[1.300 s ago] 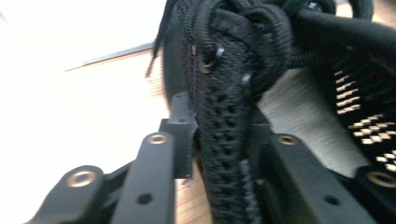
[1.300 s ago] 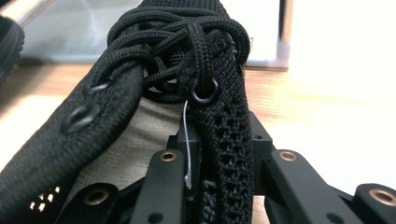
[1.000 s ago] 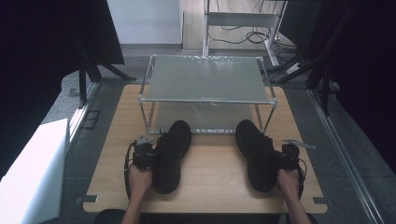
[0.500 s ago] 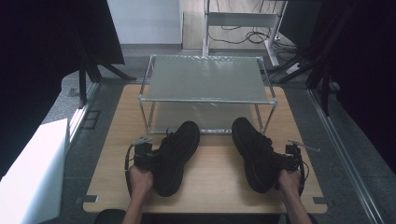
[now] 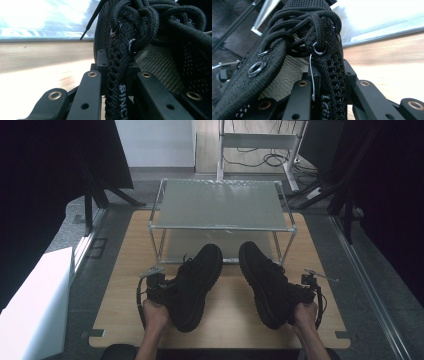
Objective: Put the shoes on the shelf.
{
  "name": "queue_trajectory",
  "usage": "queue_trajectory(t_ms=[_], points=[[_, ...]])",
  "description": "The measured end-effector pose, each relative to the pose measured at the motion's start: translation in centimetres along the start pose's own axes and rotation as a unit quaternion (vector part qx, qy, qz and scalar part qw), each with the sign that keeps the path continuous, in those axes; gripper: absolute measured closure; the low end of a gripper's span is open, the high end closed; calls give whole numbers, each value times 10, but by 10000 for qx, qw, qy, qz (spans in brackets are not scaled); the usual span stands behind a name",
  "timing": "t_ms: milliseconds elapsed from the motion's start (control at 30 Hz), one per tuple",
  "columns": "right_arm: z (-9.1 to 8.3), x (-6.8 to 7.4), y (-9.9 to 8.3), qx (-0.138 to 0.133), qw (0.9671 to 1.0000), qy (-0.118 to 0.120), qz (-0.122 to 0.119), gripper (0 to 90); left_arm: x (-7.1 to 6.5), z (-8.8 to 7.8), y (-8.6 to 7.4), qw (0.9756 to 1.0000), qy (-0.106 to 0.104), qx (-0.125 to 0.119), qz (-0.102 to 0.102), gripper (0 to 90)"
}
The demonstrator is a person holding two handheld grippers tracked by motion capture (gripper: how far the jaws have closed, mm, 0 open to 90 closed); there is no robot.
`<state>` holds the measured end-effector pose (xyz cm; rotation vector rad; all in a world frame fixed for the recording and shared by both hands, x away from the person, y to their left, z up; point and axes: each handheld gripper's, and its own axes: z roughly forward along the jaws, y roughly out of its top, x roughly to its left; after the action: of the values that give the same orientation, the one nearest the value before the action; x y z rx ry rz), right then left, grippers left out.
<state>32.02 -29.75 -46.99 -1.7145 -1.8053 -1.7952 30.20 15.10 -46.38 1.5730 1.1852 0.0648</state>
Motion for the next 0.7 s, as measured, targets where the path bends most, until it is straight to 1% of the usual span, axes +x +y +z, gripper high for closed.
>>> queue_trajectory(t_ms=[67,100,167,367,500,600,667,700], points=[[0,4,0,-7,10000,95,16,759,-4,-2,1,10000,-14,-26,16,800],[-1,6,0,-15,9999,143,18,759,-4,-2,1,10000,-14,-26,16,799],[-2,11,0,-34,9997,232,34,759,-10,-6,2,10000,-33,-62,39,799],[-5,28,3,-97,9988,485,-15,759,-21,-14,9,9995,-184,-241,14,799],[-5,39,7,-124,9983,556,-127,759,-28,-18,15,9991,-192,-371,40,798],[-6,45,10,-146,9981,593,-113,759,-33,-21,20,9988,-169,-449,54,797],[-6,46,12,-161,9980,606,-88,759,-34,-22,21,9987,-156,-492,46,797],[-6,49,15,-188,9978,639,-30,759,-35,-23,23,9985,-142,-530,23,797]])
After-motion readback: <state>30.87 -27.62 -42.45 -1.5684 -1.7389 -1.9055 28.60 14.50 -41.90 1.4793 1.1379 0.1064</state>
